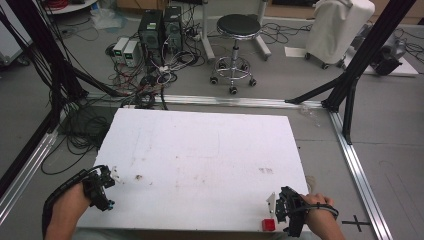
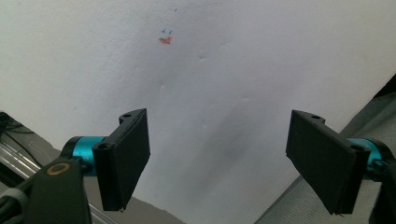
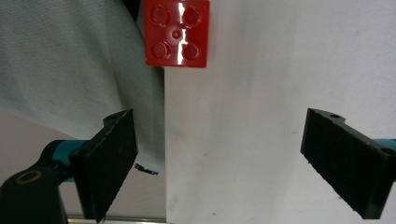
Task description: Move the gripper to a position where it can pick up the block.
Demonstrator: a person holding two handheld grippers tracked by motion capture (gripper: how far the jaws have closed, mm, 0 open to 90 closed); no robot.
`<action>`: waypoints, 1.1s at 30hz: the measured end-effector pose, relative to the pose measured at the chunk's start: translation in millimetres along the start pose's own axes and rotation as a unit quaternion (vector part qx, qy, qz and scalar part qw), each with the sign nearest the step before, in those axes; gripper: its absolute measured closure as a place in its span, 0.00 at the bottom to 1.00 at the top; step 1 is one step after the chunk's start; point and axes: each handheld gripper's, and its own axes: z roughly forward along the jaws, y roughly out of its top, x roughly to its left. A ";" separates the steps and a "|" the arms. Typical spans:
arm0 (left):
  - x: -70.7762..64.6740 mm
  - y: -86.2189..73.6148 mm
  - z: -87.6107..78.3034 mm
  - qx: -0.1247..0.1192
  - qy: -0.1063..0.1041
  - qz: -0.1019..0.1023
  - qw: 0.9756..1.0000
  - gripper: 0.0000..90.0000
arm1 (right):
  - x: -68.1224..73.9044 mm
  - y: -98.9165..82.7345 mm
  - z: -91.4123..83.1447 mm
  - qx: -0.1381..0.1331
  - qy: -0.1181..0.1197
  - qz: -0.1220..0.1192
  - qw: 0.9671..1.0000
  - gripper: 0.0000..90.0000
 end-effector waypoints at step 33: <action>-0.9 1.4 -1.0 0.001 -0.001 0.003 1.000 0.24 | 13.8 29.1 41.6 -0.027 0.032 0.000 0.999 0.12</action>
